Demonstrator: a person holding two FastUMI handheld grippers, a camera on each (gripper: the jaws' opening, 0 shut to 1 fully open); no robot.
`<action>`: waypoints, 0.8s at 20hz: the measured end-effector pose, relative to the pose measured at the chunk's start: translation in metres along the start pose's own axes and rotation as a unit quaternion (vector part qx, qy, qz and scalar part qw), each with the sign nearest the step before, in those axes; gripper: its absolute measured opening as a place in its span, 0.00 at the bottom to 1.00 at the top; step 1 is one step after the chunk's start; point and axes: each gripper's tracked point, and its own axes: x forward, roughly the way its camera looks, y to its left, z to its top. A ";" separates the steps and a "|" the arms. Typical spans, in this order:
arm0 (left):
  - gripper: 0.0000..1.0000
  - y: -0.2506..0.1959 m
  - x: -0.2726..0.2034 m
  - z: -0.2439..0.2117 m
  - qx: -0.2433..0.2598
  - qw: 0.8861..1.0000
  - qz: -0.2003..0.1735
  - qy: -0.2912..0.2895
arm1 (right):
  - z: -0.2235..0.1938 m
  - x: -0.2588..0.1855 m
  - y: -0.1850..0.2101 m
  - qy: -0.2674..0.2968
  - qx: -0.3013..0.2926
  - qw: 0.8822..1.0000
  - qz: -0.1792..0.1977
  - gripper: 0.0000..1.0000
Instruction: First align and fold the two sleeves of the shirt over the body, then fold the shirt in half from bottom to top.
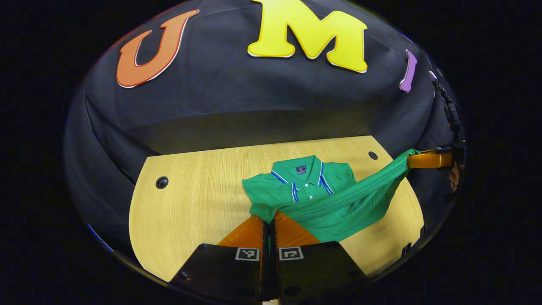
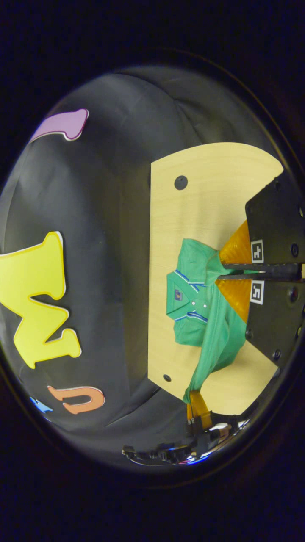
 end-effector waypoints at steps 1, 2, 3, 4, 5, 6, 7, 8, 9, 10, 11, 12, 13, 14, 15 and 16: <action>0.02 0.001 0.006 0.001 -0.007 1.000 0.004 -0.002 | 0.002 0.007 -0.001 0.001 -0.002 1.000 -0.001 0.00; 0.02 0.002 0.011 0.003 -0.014 1.000 0.007 -0.004 | 0.002 0.012 -0.001 0.001 -0.002 1.000 0.000 0.00; 0.02 0.003 0.017 0.005 -0.021 1.000 0.011 -0.010 | 0.004 0.019 -0.001 0.001 -0.002 1.000 0.001 0.00; 0.02 0.005 0.023 0.008 -0.028 0.999 0.016 -0.015 | 0.007 0.027 -0.002 0.000 -0.001 1.000 0.003 0.00; 0.02 0.006 0.027 0.009 -0.042 0.999 0.017 -0.018 | 0.008 0.035 -0.003 0.000 0.000 1.000 0.004 0.00; 0.02 0.006 0.034 0.014 -0.067 0.997 0.014 -0.021 | 0.010 0.042 -0.004 -0.002 -0.001 1.000 0.004 0.00; 0.02 0.008 0.043 0.021 -0.099 0.995 0.010 -0.030 | 0.013 0.050 -0.008 -0.005 -0.003 1.000 0.002 0.00; 0.00 0.009 0.052 0.032 -0.122 0.992 0.009 -0.039 | 0.016 0.058 -0.010 -0.007 -0.004 1.000 0.001 0.00; 0.03 0.013 0.057 0.040 -0.136 0.990 0.008 -0.043 | 0.020 0.065 -0.011 -0.011 -0.003 1.000 0.003 0.00; 0.03 0.015 0.064 0.047 -0.139 0.989 0.010 -0.052 | 0.022 0.074 -0.013 -0.012 -0.004 1.000 0.002 0.00; 0.02 0.014 0.075 0.051 -0.129 0.990 0.013 -0.055 | 0.025 0.083 -0.014 -0.015 -0.006 1.000 0.001 0.00; 0.02 0.013 0.084 0.052 -0.120 0.991 0.014 -0.052 | 0.028 0.092 -0.016 -0.018 -0.010 1.000 -0.003 0.00; 0.02 0.012 0.095 0.055 -0.118 0.991 0.014 -0.054 | 0.030 0.102 -0.018 -0.022 -0.013 1.000 -0.006 0.00; 0.02 0.012 0.104 0.058 -0.122 0.991 0.015 -0.059 | 0.034 0.112 -0.020 -0.027 -0.015 0.999 -0.009 0.00; 0.02 0.013 0.114 0.063 -0.126 0.989 0.016 -0.069 | 0.037 0.123 -0.023 -0.033 -0.013 0.999 -0.012 0.00; 0.03 0.014 0.125 0.064 -0.125 0.989 0.020 -0.076 | 0.038 0.132 -0.026 -0.036 -0.010 0.999 -0.014 0.00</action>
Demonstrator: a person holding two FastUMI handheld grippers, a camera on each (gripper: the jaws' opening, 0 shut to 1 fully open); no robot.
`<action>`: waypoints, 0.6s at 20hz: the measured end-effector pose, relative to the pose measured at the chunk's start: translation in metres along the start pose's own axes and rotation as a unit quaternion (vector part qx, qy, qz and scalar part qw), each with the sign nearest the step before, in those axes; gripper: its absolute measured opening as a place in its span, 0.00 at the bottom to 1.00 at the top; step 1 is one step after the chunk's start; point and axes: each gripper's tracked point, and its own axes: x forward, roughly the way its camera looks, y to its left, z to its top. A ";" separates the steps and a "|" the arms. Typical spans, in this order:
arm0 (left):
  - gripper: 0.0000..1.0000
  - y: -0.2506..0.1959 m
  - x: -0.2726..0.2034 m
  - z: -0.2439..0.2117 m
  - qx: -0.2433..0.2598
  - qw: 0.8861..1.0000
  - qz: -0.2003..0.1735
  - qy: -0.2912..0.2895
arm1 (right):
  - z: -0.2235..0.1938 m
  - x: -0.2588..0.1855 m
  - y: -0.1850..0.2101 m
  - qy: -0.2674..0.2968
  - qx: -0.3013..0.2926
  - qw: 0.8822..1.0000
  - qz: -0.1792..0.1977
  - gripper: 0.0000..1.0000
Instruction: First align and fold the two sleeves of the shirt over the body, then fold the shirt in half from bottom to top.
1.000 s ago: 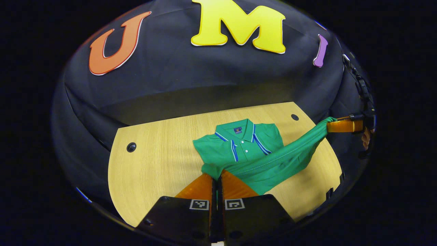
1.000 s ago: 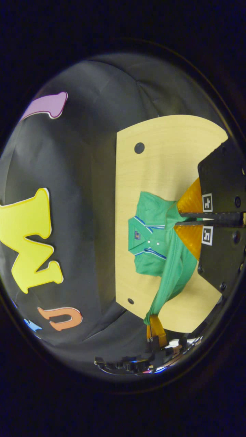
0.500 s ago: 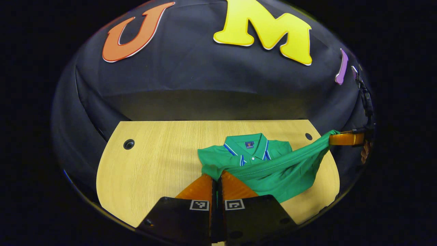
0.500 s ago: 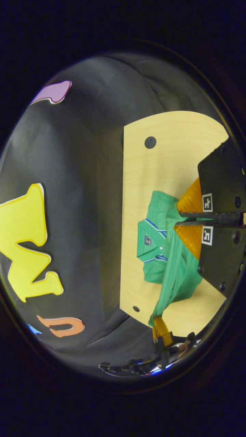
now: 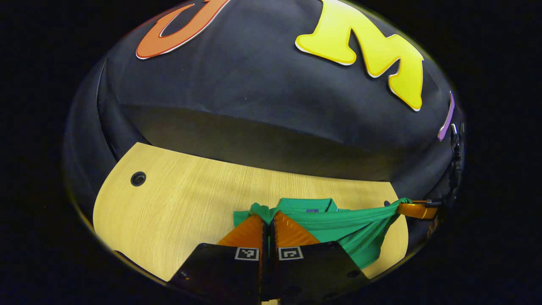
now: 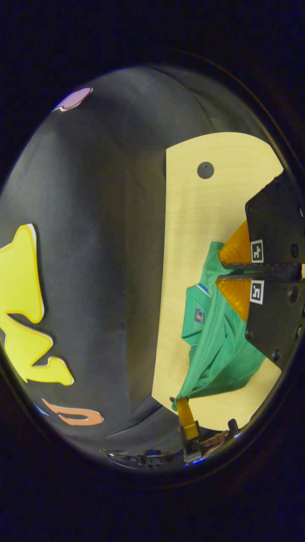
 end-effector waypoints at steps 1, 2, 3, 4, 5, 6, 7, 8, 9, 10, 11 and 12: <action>0.03 0.001 0.011 -0.005 0.000 1.000 0.002 0.002 | 0.000 0.011 -0.002 -0.001 0.004 1.000 -0.001 0.00; 0.02 0.003 0.022 -0.013 -0.001 1.000 0.004 0.008 | -0.002 0.024 -0.006 -0.001 0.006 1.000 -0.004 0.00; 0.03 0.004 0.032 -0.021 -0.006 1.000 0.006 0.017 | -0.007 0.036 -0.009 0.002 0.008 1.000 -0.005 0.00; 0.03 0.005 0.039 -0.027 -0.007 1.000 0.009 0.019 | -0.010 0.047 -0.011 0.003 0.010 1.000 -0.007 0.00; 0.03 0.008 0.048 -0.033 -0.002 1.000 0.014 0.022 | -0.013 0.057 -0.011 0.004 0.012 1.000 -0.007 0.00; 0.03 0.010 0.054 -0.035 0.008 1.000 0.017 0.017 | -0.017 0.066 -0.012 0.006 0.013 1.000 -0.008 0.00; 0.04 0.011 0.059 -0.038 0.022 0.999 0.017 0.015 | -0.020 0.075 -0.013 0.005 0.014 1.000 -0.010 0.01; 0.14 0.016 0.062 -0.041 0.037 0.999 0.026 0.019 | -0.023 0.082 -0.017 0.006 0.011 1.000 -0.019 0.03; 0.28 0.023 0.067 -0.045 0.044 0.998 0.036 0.020 | -0.027 0.091 -0.024 0.006 0.010 1.000 -0.028 0.18; 0.19 0.025 0.070 -0.047 0.044 0.998 0.046 0.023 | -0.030 0.087 -0.027 0.003 0.011 0.999 -0.034 0.33; 0.46 0.026 0.058 -0.047 0.037 0.998 0.055 0.021 | -0.030 0.085 -0.029 -0.004 0.014 0.999 -0.041 0.48; 0.73 0.029 0.066 -0.050 0.026 0.998 0.058 0.015 | -0.028 0.081 -0.032 -0.014 0.016 0.998 -0.051 0.64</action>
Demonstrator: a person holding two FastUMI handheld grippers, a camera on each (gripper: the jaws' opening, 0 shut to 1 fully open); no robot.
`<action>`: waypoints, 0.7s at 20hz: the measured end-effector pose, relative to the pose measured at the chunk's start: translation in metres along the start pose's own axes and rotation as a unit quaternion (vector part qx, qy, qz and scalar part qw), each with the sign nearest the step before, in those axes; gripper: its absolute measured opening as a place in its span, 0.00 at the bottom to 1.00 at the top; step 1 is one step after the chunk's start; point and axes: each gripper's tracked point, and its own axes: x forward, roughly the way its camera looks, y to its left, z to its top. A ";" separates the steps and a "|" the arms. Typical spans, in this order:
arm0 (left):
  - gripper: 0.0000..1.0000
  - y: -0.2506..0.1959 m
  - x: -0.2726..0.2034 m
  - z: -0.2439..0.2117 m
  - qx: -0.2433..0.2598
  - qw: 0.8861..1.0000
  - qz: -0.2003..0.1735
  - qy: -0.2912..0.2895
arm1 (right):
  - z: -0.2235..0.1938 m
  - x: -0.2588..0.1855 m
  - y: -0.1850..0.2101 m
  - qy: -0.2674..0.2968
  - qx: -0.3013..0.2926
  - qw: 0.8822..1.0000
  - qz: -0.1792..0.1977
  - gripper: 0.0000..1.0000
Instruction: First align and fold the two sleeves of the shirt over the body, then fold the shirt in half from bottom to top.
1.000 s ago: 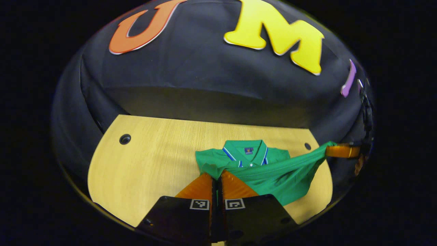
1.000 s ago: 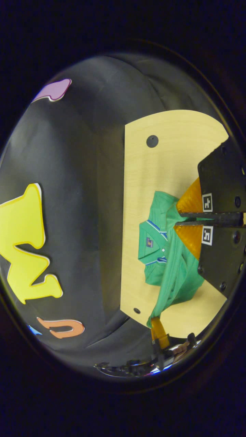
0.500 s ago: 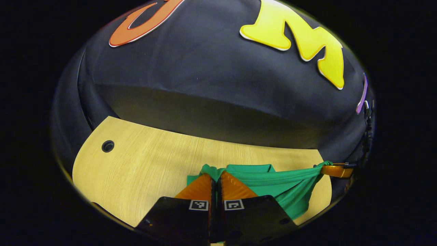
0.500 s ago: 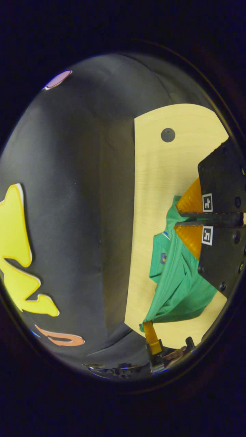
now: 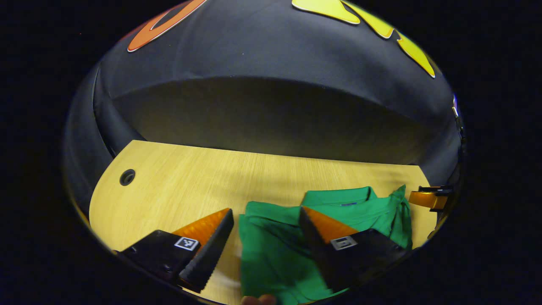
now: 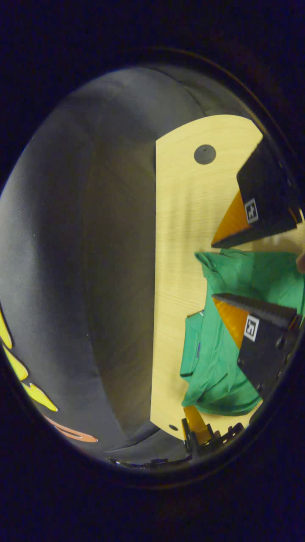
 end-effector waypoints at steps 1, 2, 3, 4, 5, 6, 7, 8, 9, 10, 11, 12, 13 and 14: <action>1.00 0.001 -0.005 0.006 -0.010 1.000 -0.001 -0.004 | 0.002 -0.006 -0.002 -0.009 0.002 1.000 -0.008 0.79; 1.00 0.004 -0.010 0.009 -0.013 1.000 -0.001 -0.008 | 0.005 -0.017 -0.004 -0.016 0.006 1.000 -0.015 0.84; 0.98 0.009 -0.019 0.015 -0.010 1.000 0.004 -0.011 | 0.010 -0.027 -0.004 -0.024 0.013 0.999 -0.018 0.86; 0.98 0.011 -0.032 0.022 -0.007 1.000 0.003 -0.015 | 0.017 -0.041 -0.004 -0.034 0.020 0.999 -0.020 0.88; 0.98 0.010 -0.048 0.028 -0.005 1.000 0.000 -0.021 | 0.024 -0.054 -0.004 -0.046 0.026 0.998 -0.024 0.89; 0.98 0.009 -0.062 0.036 -0.002 1.000 -0.001 -0.030 | 0.032 -0.069 -0.002 -0.059 0.029 0.997 -0.026 0.90; 0.98 0.009 -0.075 0.047 0.004 0.999 -0.002 -0.041 | 0.041 -0.086 0.000 -0.072 0.031 0.997 -0.027 0.92; 0.98 0.009 -0.091 0.058 0.013 0.998 0.000 -0.054 | 0.049 -0.105 0.003 -0.084 0.031 0.996 -0.027 0.92; 0.98 0.006 -0.108 0.068 0.020 0.997 0.001 -0.068 | 0.057 -0.125 0.006 -0.099 0.029 0.994 -0.028 0.93; 0.98 0.001 -0.125 0.078 0.025 0.996 -0.001 -0.083 | 0.065 -0.147 0.010 -0.116 0.026 0.992 -0.029 0.94; 0.98 -0.006 -0.148 0.086 0.028 0.995 -0.002 -0.097 | 0.070 -0.169 0.015 -0.130 0.022 0.991 -0.026 0.94; 0.98 -0.015 -0.169 0.092 0.030 0.994 -0.004 -0.109 | 0.073 -0.192 0.021 -0.143 0.017 0.989 -0.023 0.94; 0.98 -0.024 -0.189 0.098 0.034 0.992 -0.007 -0.121 | 0.077 -0.216 0.023 -0.160 0.013 0.987 -0.026 0.94; 0.98 -0.033 -0.207 0.104 0.036 0.990 -0.012 -0.134 | 0.079 -0.240 0.027 -0.177 0.013 0.984 -0.026 0.94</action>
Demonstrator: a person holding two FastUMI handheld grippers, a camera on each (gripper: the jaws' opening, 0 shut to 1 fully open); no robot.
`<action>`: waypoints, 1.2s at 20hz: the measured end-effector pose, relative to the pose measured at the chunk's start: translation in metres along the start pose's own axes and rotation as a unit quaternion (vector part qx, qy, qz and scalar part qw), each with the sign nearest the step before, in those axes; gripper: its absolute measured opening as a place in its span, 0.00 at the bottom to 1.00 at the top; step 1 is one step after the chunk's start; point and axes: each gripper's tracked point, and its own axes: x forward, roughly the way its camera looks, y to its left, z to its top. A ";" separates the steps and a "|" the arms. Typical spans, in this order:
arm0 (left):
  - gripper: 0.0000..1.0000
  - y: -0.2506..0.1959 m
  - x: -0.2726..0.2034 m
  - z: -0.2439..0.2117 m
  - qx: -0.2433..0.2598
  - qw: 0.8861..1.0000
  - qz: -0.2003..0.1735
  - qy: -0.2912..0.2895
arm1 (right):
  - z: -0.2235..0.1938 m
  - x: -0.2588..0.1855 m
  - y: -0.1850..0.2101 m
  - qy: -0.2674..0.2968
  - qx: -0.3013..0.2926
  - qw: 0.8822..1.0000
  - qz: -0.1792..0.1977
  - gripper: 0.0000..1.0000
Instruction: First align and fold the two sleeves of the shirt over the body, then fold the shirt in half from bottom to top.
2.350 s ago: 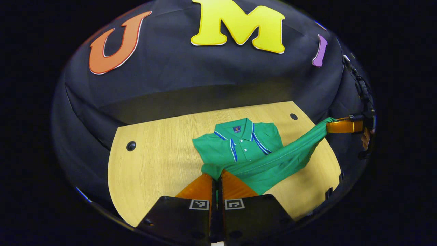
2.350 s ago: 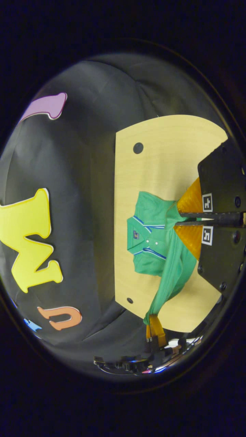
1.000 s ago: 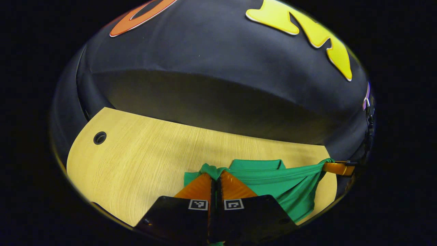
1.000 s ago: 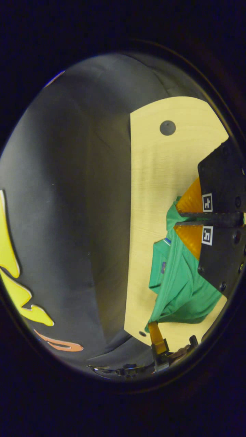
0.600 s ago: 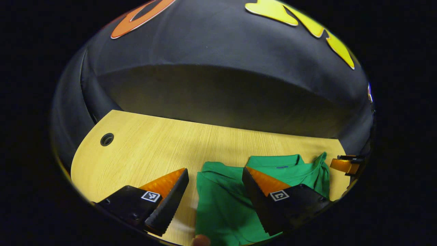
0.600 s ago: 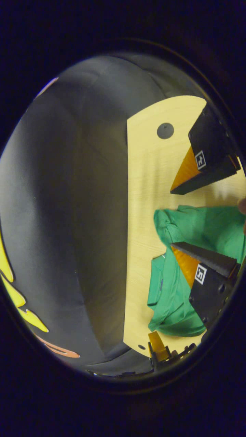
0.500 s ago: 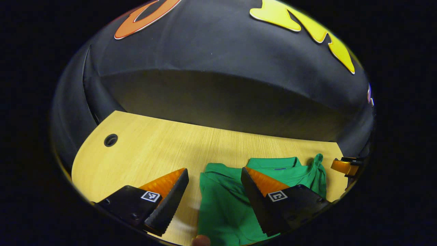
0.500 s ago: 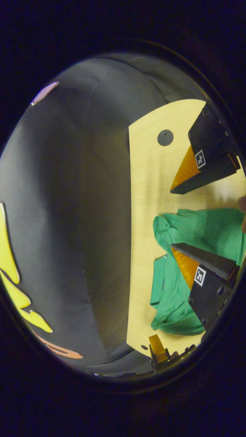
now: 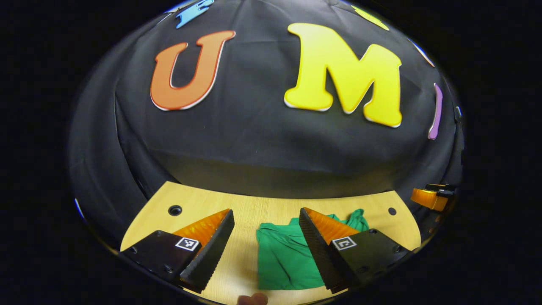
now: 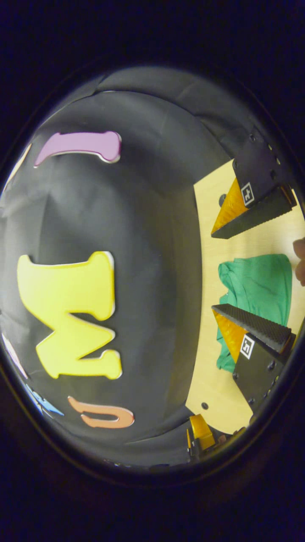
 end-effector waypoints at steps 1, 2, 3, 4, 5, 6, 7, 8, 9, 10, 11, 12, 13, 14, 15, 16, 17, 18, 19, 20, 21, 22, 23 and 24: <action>0.98 -0.004 -0.016 0.010 0.004 1.000 -0.002 -0.014 | 0.008 -0.023 0.005 -0.016 0.001 1.000 0.002 0.94; 0.98 -0.008 -0.034 0.019 0.011 1.000 -0.003 -0.029 | 0.016 -0.044 0.007 -0.032 -0.002 0.999 0.002 0.94; 0.98 -0.008 -0.047 0.023 0.023 0.999 -0.001 -0.042 | 0.024 -0.066 0.008 -0.048 -0.007 0.999 0.002 0.94; 0.98 -0.009 -0.061 0.029 0.032 0.998 0.003 -0.054 | 0.029 -0.088 0.009 -0.063 -0.016 0.998 0.001 0.93; 0.98 -0.012 -0.080 0.038 0.036 0.997 0.002 -0.068 | 0.036 -0.108 0.009 -0.080 -0.019 0.997 -0.004 0.94; 0.98 -0.016 -0.096 0.044 0.037 0.996 -0.001 -0.081 | 0.040 -0.128 0.014 -0.095 -0.020 0.995 -0.006 0.95; 0.98 -0.019 -0.114 0.048 0.037 0.995 -0.001 -0.090 | 0.040 -0.148 0.019 -0.107 -0.019 0.994 -0.009 0.95; 0.98 -0.020 -0.127 0.048 0.036 0.995 -0.001 -0.097 | 0.042 -0.166 0.022 -0.116 -0.019 0.993 -0.012 0.95; 0.98 -0.019 -0.140 0.046 0.030 0.995 0.000 -0.100 | 0.042 -0.182 0.023 -0.122 -0.019 0.992 -0.015 0.95; 0.97 -0.020 -0.152 0.039 0.023 0.995 -0.003 -0.096 | 0.039 -0.196 0.023 -0.125 -0.016 0.992 -0.019 0.94; 0.98 -0.019 -0.164 0.030 0.012 0.996 -0.002 -0.087 | 0.034 -0.208 0.025 -0.127 -0.009 0.992 -0.019 0.94; 0.98 -0.020 -0.174 0.021 -0.003 0.997 -0.004 -0.079 | 0.029 -0.219 0.026 -0.129 -0.003 0.991 -0.020 0.94; 0.98 -0.022 -0.184 0.015 -0.014 0.997 -0.007 -0.075 | 0.024 -0.229 0.027 -0.131 0.001 0.991 -0.022 0.94; 0.98 -0.020 -0.189 0.010 -0.014 0.997 -0.003 -0.076 | 0.018 -0.235 0.026 -0.129 0.002 0.991 -0.025 0.94; 0.98 -0.016 -0.193 0.004 -0.008 0.997 0.002 -0.075 | 0.011 -0.240 0.025 -0.128 0.003 0.991 -0.027 0.94; 0.98 -0.015 -0.195 0.002 -0.002 0.997 0.004 -0.078 | 0.006 -0.243 0.023 -0.125 0.002 0.992 -0.029 0.94; 0.98 -0.016 -0.198 0.002 0.001 0.997 0.005 -0.080 | 0.000 -0.244 0.021 -0.120 0.001 0.992 -0.031 0.94; 0.98 -0.018 -0.199 0.004 0.002 0.997 0.004 -0.082 | -0.003 -0.244 0.020 -0.114 0.002 0.993 -0.033 0.94; 0.98 -0.019 -0.202 0.005 0.004 0.996 0.003 -0.086 | -0.004 -0.244 0.018 -0.111 0.004 0.993 -0.036 0.94; 0.98 -0.021 -0.203 0.008 0.009 0.996 0.003 -0.089 | -0.002 -0.244 0.015 -0.113 0.007 0.993 -0.039 0.94; 0.98 -0.021 -0.204 0.010 0.014 0.996 0.003 -0.093 | 0.002 -0.246 0.014 -0.117 0.009 0.992 -0.040 0.95; 0.98 -0.022 -0.205 0.013 0.018 0.995 0.002 -0.098 | 0.005 -0.247 0.014 -0.120 0.009 0.992 -0.041 0.95; 0.98 -0.024 -0.207 0.015 0.022 0.994 0.002 -0.103 | 0.006 -0.247 0.012 -0.124 0.006 0.991 -0.042 0.94; 0.98 -0.026 -0.208 0.017 0.025 0.994 0.000 -0.106 | 0.007 -0.248 0.012 -0.126 0.003 0.991 -0.042 0.94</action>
